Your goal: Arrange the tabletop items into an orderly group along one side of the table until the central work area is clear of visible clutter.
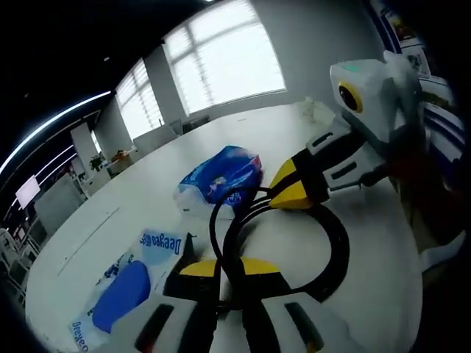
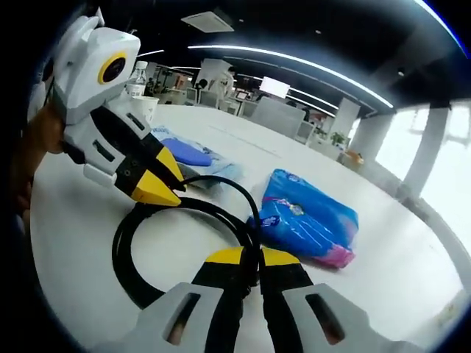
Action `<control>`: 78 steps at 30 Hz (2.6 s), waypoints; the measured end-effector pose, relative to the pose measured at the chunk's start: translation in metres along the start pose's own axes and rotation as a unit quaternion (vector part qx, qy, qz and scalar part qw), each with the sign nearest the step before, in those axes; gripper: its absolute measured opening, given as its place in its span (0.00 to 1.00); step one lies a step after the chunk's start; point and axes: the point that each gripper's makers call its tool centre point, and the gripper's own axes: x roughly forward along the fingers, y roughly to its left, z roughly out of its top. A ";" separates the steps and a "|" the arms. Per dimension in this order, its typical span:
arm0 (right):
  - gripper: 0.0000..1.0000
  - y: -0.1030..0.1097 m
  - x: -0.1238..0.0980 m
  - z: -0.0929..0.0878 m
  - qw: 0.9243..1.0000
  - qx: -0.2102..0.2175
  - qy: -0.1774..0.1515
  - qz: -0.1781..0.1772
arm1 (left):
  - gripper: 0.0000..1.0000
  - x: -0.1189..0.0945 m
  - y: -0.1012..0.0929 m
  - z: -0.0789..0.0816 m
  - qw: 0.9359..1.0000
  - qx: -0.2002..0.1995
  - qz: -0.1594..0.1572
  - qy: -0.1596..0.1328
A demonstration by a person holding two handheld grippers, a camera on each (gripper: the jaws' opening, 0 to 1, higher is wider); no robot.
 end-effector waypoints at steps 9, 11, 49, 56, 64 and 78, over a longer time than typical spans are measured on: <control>0.05 0.001 -0.002 0.001 1.000 -0.006 -0.004 0.007 | 0.09 -0.002 0.000 -0.001 1.000 0.005 0.002 -0.008; 0.05 0.000 -0.003 0.002 1.000 -0.011 -0.003 0.005 | 0.09 -0.002 0.000 -0.003 1.000 0.012 0.004 -0.005; 0.96 -0.001 -0.043 0.018 0.995 0.079 -0.052 0.039 | 0.87 -0.043 -0.013 0.019 0.989 -0.079 -0.073 -0.102; 1.00 -0.001 -0.043 0.014 0.993 0.098 -0.045 0.039 | 1.00 -0.042 -0.005 0.018 0.990 -0.083 -0.056 -0.101; 1.00 0.004 -0.042 0.009 0.995 0.087 -0.027 0.043 | 1.00 -0.045 0.000 0.016 0.989 -0.087 -0.055 -0.104; 1.00 0.003 -0.048 0.010 0.995 0.087 -0.027 0.039 | 1.00 -0.056 0.000 0.014 0.989 -0.085 -0.051 -0.110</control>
